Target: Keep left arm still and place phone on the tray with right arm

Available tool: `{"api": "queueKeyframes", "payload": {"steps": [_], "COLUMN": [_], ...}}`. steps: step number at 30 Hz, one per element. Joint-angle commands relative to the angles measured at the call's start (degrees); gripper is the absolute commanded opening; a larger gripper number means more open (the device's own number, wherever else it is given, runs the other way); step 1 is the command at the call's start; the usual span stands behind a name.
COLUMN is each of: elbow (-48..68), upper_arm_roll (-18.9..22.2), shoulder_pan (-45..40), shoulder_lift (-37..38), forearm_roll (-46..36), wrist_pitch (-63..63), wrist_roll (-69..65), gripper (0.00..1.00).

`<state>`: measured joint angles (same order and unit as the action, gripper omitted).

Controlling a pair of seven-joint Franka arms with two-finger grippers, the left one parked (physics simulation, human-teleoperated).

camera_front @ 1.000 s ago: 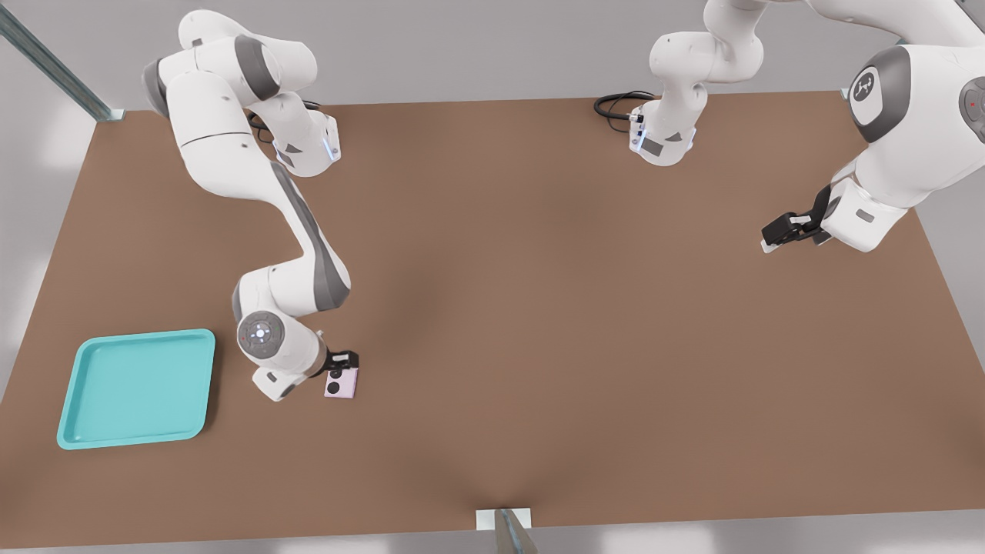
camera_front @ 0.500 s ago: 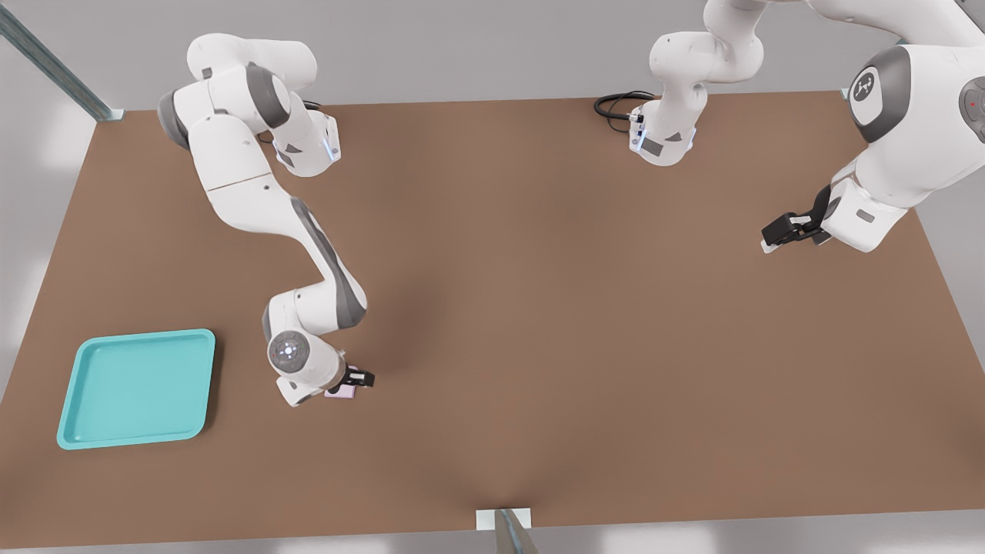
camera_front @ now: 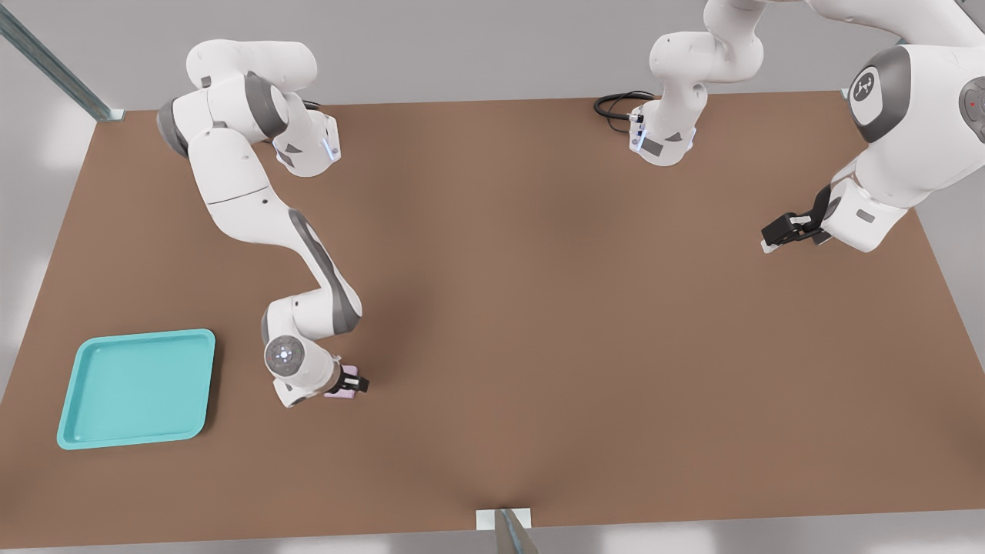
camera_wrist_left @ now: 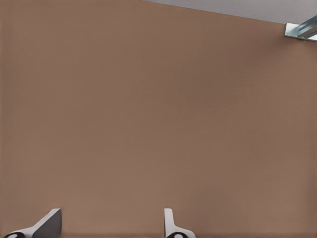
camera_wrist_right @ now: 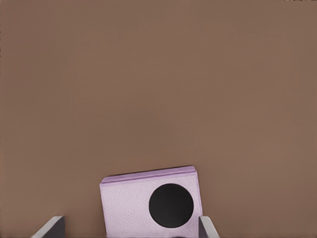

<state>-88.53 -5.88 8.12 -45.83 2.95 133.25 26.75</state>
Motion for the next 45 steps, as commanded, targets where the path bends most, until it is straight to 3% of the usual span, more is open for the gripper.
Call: {"api": "queueKeyframes", "payload": {"steps": [1,7,30,34,41,45], "elbow": [-0.1,-0.9,-0.8,-0.7,-0.5,-0.5], "upper_arm_roll": [0.0,-0.1,0.3,0.3,0.3,0.1], "shoulder_pan": [-0.1,-0.1,-1.4,-1.4,-1.6,-4.2], "shoulder_lift": [0.1,0.6,-1.5,-1.5,-0.8,5.0], "forearm_roll": [-0.1,0.0,-0.3,-0.3,-0.2,-0.1], "wrist_pitch": [0.4,0.4,2.8,2.8,2.3,-3.5], "wrist_roll": [-8.7,-14.6,-13.9,-13.9,-14.5,-17.6], "gripper": [1.0,1.0,1.0,0.82,0.81,0.81]}}
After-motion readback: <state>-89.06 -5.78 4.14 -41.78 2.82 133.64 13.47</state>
